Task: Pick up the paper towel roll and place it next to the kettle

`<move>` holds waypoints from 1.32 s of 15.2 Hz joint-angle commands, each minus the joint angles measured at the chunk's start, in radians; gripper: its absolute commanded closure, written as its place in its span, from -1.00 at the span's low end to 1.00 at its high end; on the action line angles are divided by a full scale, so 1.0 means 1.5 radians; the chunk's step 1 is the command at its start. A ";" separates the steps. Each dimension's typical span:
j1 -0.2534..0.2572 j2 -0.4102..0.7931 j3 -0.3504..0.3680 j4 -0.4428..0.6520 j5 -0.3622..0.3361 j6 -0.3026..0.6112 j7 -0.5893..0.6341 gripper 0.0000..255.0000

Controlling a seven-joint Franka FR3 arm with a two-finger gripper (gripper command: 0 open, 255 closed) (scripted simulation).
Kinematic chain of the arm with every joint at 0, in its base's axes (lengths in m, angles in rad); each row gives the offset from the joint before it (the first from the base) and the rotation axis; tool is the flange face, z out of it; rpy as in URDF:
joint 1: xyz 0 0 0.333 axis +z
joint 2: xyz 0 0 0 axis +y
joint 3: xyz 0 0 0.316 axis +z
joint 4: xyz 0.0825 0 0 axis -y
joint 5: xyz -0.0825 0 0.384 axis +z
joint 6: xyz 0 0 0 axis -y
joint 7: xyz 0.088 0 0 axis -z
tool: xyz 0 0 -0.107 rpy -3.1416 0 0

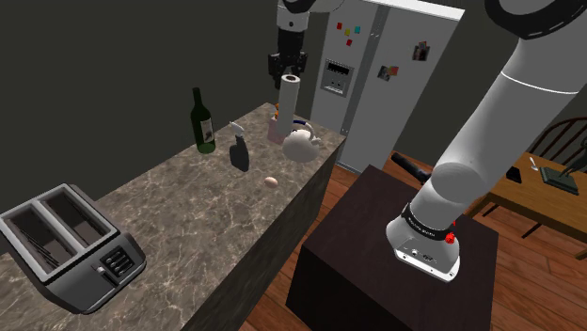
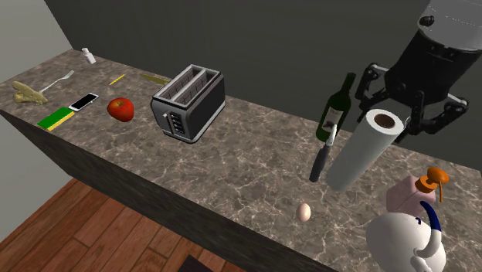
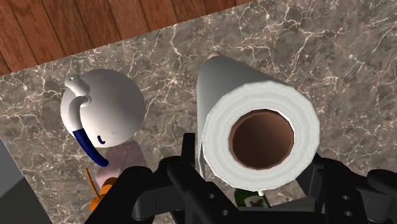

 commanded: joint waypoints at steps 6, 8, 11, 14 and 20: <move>-0.018 0.006 -0.016 -0.030 0.000 0.035 -0.036 1.00; -0.017 0.011 -0.016 -0.043 -0.001 0.052 -0.037 1.00; -0.017 0.020 -0.016 -0.060 -0.001 0.077 -0.037 1.00; -0.017 0.029 -0.016 -0.076 -0.002 0.103 -0.038 1.00; -0.016 0.052 -0.016 -0.103 -0.004 0.153 -0.038 1.00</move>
